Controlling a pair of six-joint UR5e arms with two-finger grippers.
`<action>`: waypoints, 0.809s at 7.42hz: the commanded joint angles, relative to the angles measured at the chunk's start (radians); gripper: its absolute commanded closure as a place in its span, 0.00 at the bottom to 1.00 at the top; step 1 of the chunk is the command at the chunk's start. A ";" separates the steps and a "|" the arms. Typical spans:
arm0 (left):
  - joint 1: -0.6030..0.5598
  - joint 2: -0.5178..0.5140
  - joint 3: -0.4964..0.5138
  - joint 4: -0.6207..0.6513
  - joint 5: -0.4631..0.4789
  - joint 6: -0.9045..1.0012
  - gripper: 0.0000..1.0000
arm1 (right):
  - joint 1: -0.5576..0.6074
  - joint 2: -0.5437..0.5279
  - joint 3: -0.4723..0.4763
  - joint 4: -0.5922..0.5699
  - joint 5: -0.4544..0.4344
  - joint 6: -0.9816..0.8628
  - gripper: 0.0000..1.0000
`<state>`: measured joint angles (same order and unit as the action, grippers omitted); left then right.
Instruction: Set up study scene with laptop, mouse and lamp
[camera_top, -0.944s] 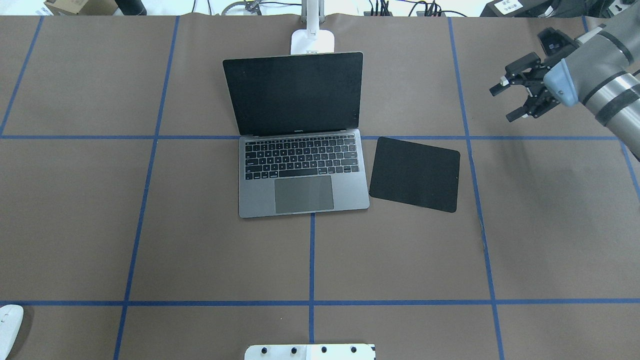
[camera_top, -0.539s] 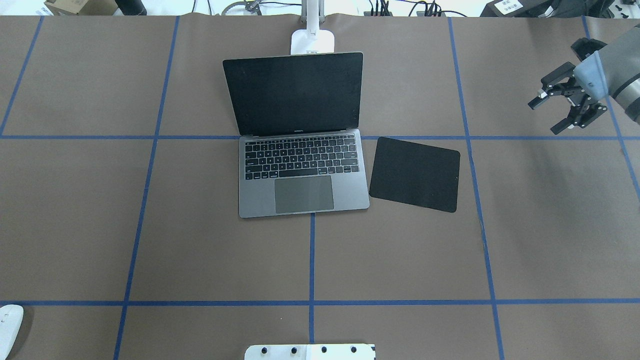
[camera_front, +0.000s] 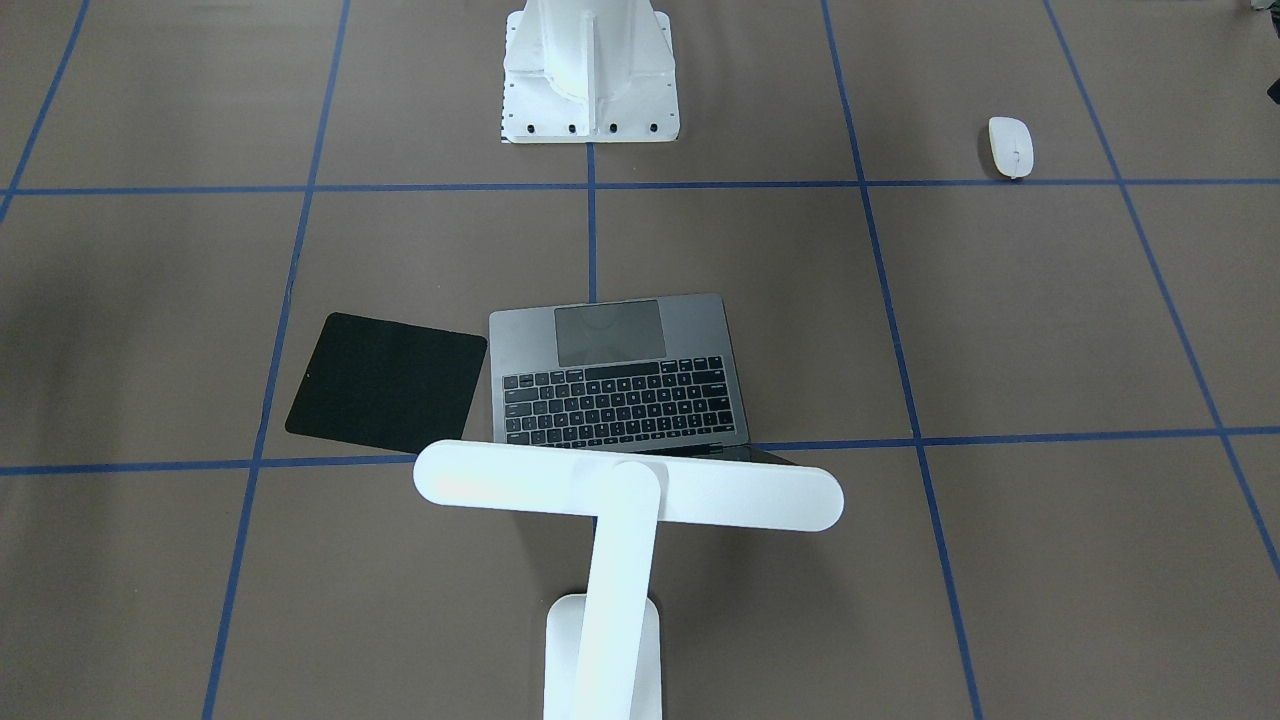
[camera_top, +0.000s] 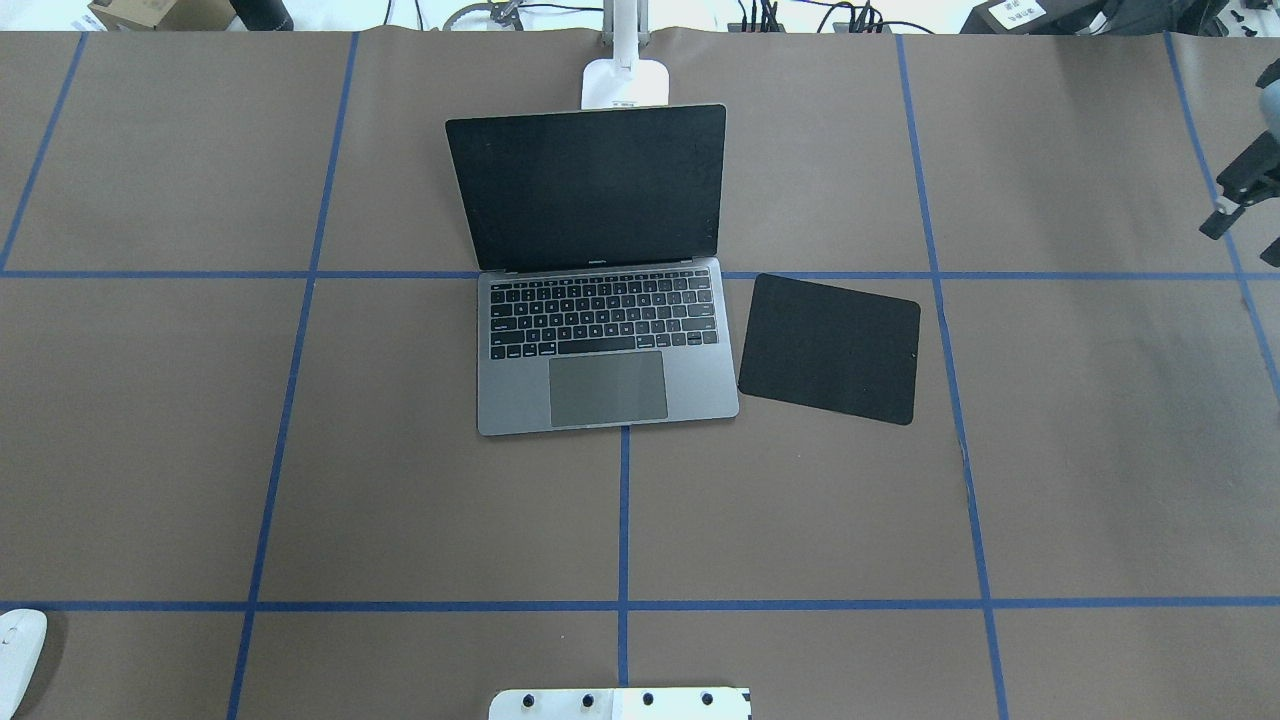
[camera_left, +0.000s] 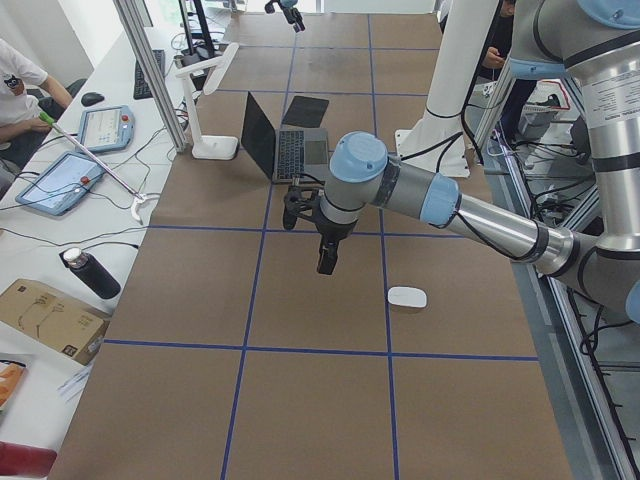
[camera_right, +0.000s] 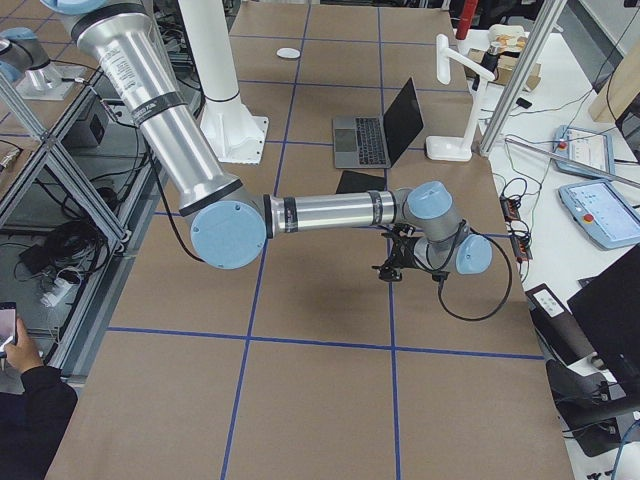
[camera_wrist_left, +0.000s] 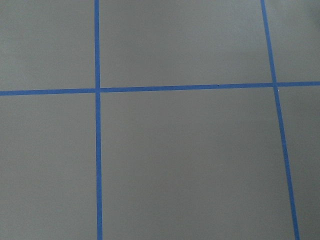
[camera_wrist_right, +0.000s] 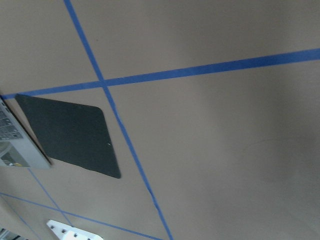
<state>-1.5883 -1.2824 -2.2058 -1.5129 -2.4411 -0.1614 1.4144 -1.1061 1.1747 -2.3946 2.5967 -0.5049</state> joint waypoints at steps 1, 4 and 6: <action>0.008 -0.008 -0.002 -0.006 0.002 -0.062 0.01 | 0.040 -0.142 0.089 0.352 -0.138 0.108 0.00; 0.124 -0.046 0.003 -0.007 0.014 -0.133 0.01 | 0.087 -0.279 0.156 0.625 -0.180 0.118 0.00; 0.249 -0.035 0.024 -0.068 0.121 -0.139 0.01 | 0.090 -0.337 0.212 0.696 -0.196 0.125 0.00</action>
<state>-1.4142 -1.3226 -2.1926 -1.5489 -2.3751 -0.2925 1.5010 -1.4089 1.3563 -1.7487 2.4097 -0.3846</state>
